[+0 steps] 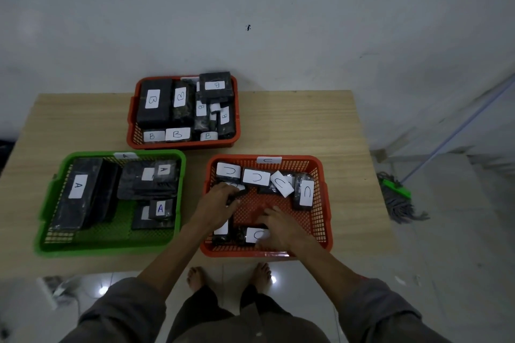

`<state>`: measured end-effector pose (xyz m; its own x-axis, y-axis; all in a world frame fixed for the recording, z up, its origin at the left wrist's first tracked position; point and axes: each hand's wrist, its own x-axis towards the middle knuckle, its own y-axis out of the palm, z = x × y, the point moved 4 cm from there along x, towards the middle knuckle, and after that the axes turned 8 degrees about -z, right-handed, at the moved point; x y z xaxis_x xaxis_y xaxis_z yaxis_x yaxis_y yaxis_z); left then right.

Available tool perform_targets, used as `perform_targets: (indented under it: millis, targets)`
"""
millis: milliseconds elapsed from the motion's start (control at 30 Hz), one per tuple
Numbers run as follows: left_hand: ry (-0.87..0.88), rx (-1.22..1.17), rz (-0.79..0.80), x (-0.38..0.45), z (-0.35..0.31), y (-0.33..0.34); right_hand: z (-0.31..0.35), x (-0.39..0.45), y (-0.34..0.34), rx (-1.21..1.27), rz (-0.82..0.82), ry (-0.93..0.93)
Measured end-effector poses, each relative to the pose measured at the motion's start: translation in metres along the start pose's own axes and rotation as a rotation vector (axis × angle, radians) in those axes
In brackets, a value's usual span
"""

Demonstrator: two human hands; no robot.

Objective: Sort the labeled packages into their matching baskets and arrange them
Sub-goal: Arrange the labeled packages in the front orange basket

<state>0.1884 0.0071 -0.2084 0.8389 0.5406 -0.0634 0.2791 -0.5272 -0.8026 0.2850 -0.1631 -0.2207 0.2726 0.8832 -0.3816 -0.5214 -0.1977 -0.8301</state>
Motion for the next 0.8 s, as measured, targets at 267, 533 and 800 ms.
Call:
perform_targets:
  millis: [267,533,800]
  targets:
    - [-0.019,0.035,-0.045,0.002,0.005,-0.007,-0.017,0.013,-0.037,0.096,-0.612,0.263]
    - [-0.017,0.038,0.003,0.002,-0.003,-0.001,-0.016,0.061,-0.049,-0.115,-0.385,0.248]
    - [0.011,-0.044,-0.015,0.013,-0.030,0.010,-0.032,0.018,-0.065,0.152,-0.512,0.110]
